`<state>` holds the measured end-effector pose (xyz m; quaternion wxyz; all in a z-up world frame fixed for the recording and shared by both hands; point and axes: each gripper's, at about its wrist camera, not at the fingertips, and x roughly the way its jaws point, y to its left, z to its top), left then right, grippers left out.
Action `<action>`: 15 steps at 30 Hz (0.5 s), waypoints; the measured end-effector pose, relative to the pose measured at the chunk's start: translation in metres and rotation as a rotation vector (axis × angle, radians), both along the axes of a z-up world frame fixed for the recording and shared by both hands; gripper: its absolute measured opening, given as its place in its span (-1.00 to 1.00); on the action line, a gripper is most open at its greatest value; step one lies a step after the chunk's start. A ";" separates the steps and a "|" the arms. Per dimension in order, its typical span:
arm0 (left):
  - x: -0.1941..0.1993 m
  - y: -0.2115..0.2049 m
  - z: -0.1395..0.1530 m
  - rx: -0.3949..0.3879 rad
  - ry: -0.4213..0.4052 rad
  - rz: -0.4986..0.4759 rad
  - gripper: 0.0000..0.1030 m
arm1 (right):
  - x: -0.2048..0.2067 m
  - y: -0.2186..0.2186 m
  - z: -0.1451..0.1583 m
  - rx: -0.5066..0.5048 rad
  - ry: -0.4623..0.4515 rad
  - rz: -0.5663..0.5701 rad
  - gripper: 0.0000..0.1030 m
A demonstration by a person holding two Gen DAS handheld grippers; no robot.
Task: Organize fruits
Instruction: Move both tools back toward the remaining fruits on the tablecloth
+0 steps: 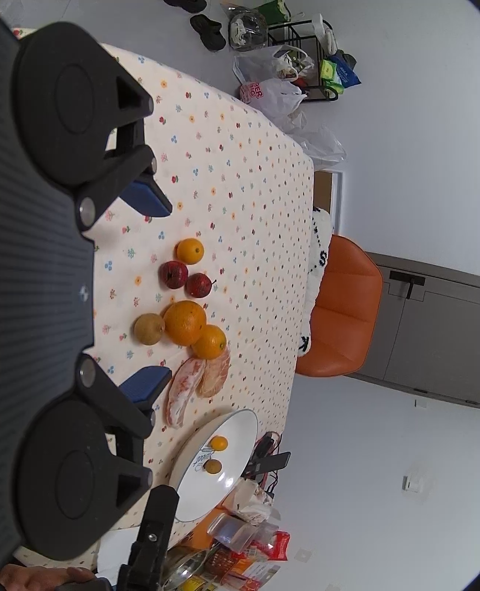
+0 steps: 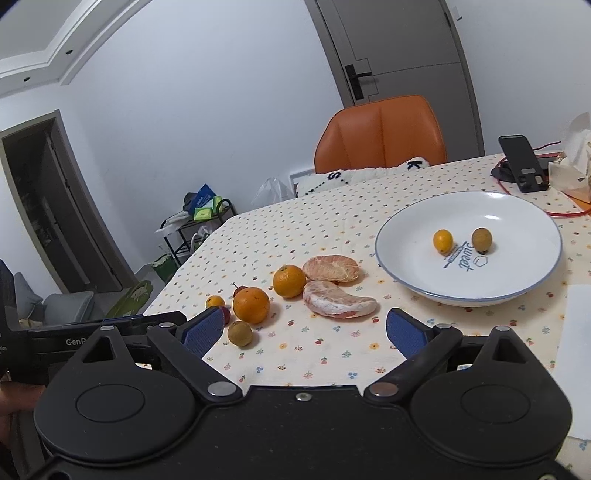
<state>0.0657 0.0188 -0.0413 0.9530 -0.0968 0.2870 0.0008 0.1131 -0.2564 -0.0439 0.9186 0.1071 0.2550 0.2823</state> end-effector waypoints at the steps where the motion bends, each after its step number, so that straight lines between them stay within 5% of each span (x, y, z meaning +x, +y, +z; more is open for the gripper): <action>1: 0.001 0.001 -0.001 0.000 0.002 0.001 0.55 | 0.001 0.001 -0.001 -0.001 0.002 0.004 0.80; 6: 0.007 0.003 -0.008 -0.005 0.018 -0.004 0.24 | 0.006 0.008 -0.005 -0.007 0.017 0.018 0.70; 15: 0.021 0.009 -0.018 -0.027 0.033 0.001 -0.02 | 0.018 0.016 -0.009 -0.016 0.037 0.027 0.55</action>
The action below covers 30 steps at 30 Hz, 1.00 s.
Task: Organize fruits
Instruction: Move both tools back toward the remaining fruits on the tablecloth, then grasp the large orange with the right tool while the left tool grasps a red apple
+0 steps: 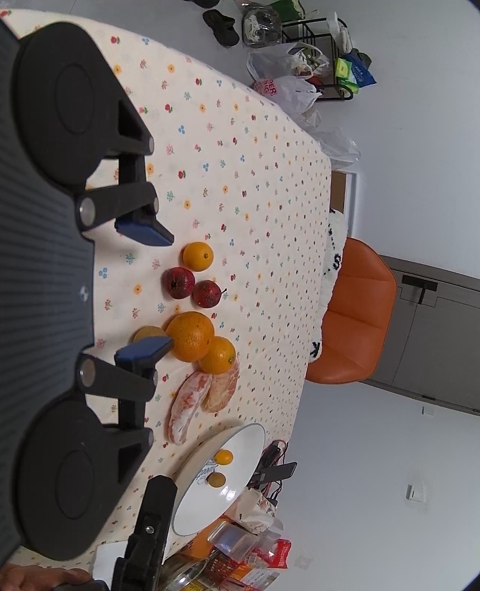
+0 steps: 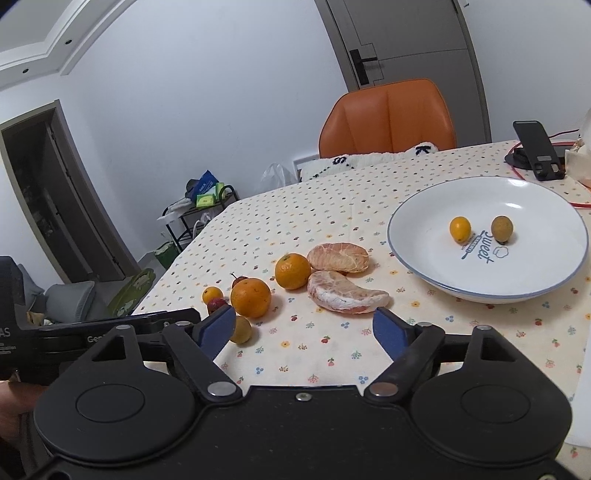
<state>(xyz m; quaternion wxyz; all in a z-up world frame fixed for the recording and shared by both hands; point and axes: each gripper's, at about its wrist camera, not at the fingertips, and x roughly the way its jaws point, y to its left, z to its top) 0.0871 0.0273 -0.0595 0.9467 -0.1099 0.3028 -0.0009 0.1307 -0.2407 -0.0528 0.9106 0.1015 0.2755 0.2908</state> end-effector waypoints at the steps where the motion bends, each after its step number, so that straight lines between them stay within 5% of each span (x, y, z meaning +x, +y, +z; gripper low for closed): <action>1: 0.002 0.000 -0.001 -0.002 0.001 0.001 -0.03 | 0.002 0.001 0.000 -0.001 0.000 0.002 0.55; 11: 0.024 0.003 -0.010 -0.014 0.020 0.009 -0.15 | 0.018 0.021 0.000 -0.006 0.012 0.048 0.45; 19: 0.036 0.007 -0.020 -0.023 0.050 0.012 -0.63 | 0.030 0.035 -0.002 -0.013 0.029 0.075 0.44; 30: 0.030 0.017 -0.013 -0.044 0.043 0.008 -0.88 | 0.045 0.062 -0.007 -0.018 0.052 0.126 0.33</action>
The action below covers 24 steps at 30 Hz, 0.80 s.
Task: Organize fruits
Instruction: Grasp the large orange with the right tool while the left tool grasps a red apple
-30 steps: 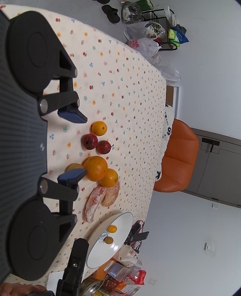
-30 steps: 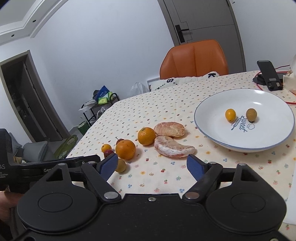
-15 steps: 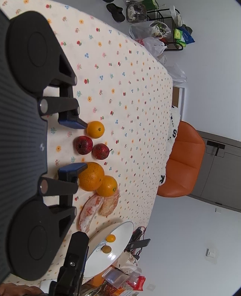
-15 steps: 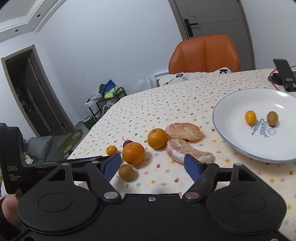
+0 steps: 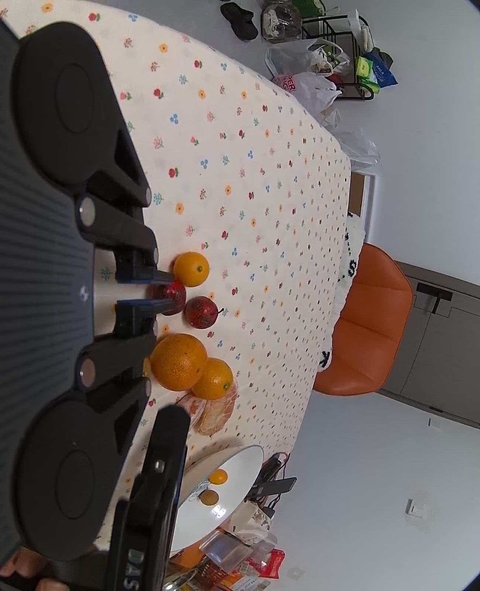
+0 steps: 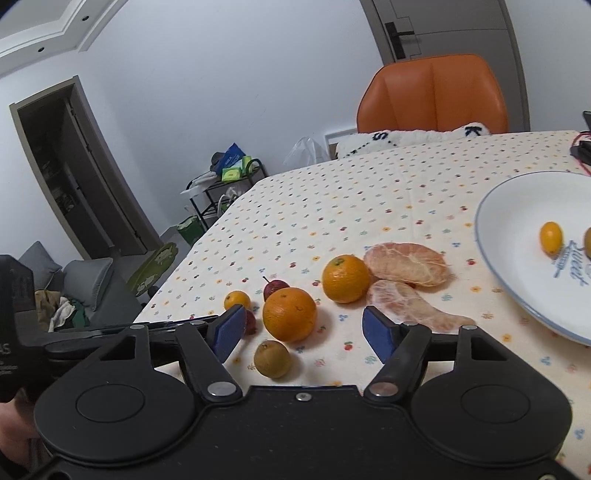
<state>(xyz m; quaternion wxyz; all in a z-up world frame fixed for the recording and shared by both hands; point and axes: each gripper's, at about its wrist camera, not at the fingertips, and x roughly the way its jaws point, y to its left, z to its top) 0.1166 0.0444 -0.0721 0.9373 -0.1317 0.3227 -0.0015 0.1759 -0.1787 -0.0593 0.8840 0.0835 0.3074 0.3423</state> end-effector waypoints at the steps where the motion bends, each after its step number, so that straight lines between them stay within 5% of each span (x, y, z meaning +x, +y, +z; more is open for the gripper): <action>1: 0.000 0.001 0.000 0.002 0.000 0.000 -0.88 | 0.000 0.003 0.000 0.000 0.001 0.003 0.33; 10: 0.002 0.006 0.001 -0.022 0.030 0.007 -0.79 | 0.014 0.021 -0.010 -0.009 0.039 0.016 0.13; 12: 0.003 0.006 0.000 -0.021 0.041 0.010 -0.76 | 0.018 0.023 -0.014 -0.004 0.060 0.019 -0.17; 19: 0.005 0.003 0.001 -0.019 0.037 0.021 -0.14 | 0.014 0.014 -0.016 0.013 0.072 0.027 -0.28; 24: 0.011 -0.002 0.000 -0.018 0.032 0.020 -0.05 | 0.012 0.001 -0.013 0.018 0.064 0.009 -0.28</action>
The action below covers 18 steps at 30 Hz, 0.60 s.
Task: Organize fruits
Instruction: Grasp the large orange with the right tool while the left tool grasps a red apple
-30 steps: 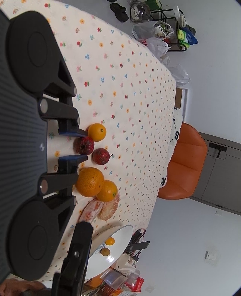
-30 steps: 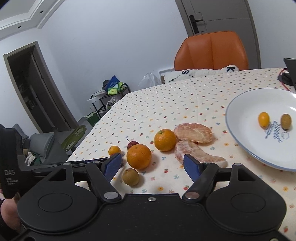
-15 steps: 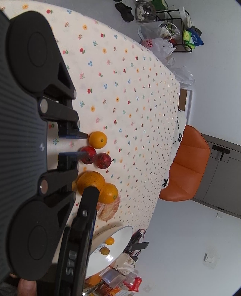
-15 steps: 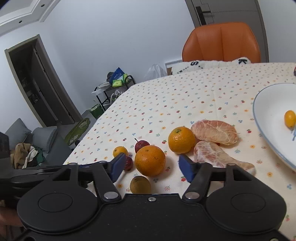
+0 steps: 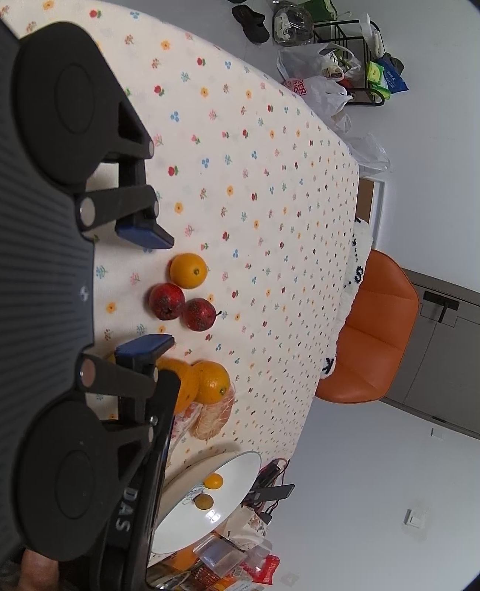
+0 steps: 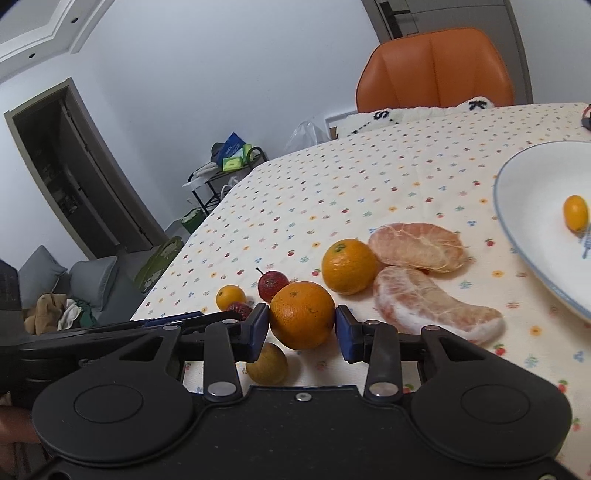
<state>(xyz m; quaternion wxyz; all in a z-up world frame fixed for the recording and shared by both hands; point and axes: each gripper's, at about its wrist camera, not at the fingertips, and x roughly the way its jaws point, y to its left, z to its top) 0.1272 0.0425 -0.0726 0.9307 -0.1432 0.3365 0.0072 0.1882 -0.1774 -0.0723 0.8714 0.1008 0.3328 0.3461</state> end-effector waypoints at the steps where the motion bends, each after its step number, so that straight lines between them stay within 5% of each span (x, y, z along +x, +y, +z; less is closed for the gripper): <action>1: 0.002 -0.002 -0.001 0.005 0.002 0.000 -0.05 | -0.001 -0.002 0.001 -0.001 -0.004 -0.003 -0.28; 8: 0.009 -0.014 -0.005 0.069 0.015 0.029 -0.14 | -0.003 -0.019 0.006 0.013 -0.017 -0.035 -0.28; 11: 0.011 -0.014 -0.004 0.063 0.029 0.035 -0.60 | -0.005 -0.023 0.008 0.025 -0.023 -0.040 -0.28; 18: 0.004 -0.026 0.007 0.078 -0.001 -0.010 -0.60 | -0.008 -0.038 0.010 0.047 -0.033 -0.064 -0.28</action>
